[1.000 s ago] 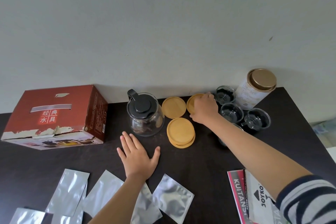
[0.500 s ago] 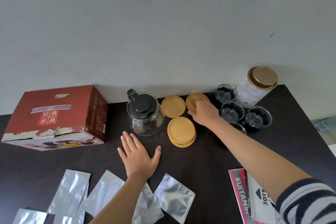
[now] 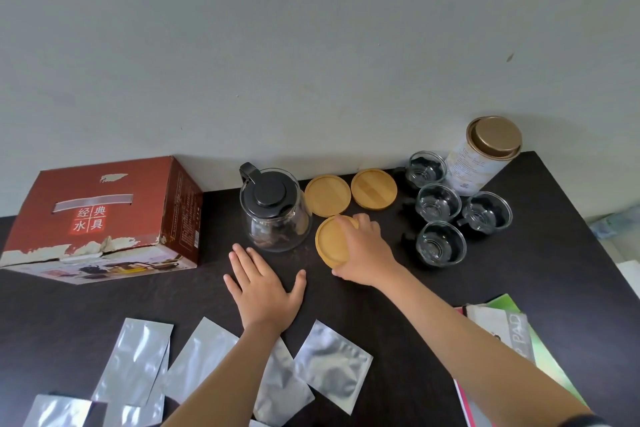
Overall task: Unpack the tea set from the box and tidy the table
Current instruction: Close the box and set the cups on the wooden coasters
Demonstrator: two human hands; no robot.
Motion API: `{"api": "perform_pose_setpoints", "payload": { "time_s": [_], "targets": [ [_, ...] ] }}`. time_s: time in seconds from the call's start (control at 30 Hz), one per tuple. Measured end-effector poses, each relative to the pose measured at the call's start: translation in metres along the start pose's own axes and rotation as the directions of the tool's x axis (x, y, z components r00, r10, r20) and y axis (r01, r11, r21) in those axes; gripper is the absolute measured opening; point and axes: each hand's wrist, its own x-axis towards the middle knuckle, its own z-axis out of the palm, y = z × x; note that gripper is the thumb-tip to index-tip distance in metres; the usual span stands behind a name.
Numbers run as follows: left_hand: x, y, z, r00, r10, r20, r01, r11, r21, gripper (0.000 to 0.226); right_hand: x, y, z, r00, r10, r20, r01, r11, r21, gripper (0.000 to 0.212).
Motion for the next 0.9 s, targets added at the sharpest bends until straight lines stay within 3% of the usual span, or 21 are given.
{"api": "perform_pose_setpoints", "payload": {
  "time_s": [0.23, 0.4, 0.5, 0.63, 0.77, 0.9],
  "targets": [
    [0.000, 0.001, -0.001, 1.000, 0.002, 0.012, -0.002, 1.000, 0.000, 0.109, -0.003, -0.012, 0.005, 0.999, 0.026, -0.044, -0.024, 0.999, 0.041, 0.105],
    [0.001, 0.000, -0.002, 1.000, 0.000, 0.009, 0.000, 1.000, -0.002, 0.110, -0.009, -0.001, -0.013, 0.999, 0.006, 0.052, -0.009, 0.998, 0.063, 0.110],
    [0.000, 0.000, -0.002, 1.000, 0.004, 0.011, -0.004, 1.000, 0.002, 0.110, -0.014, 0.011, -0.029, 0.998, 0.010, 0.054, -0.008, 0.999, -0.043, 0.104],
    [0.000, -0.001, -0.002, 1.000, 0.009, 0.007, -0.009, 1.000, -0.004, 0.109, -0.018, 0.021, -0.050, 1.000, -0.010, -0.008, 0.007, 0.953, -0.301, 0.078],
    [0.001, 0.000, -0.002, 1.000, 0.003, 0.012, -0.003, 1.000, 0.005, 0.109, -0.013, 0.023, -0.057, 0.999, -0.015, -0.028, -0.002, 0.855, -0.518, 0.086],
    [0.000, 0.001, -0.001, 1.000, 0.004, 0.013, -0.004, 1.000, 0.008, 0.109, -0.009, 0.023, -0.051, 1.000, -0.021, -0.003, 0.016, 0.827, -0.562, 0.091]
  ]
}}
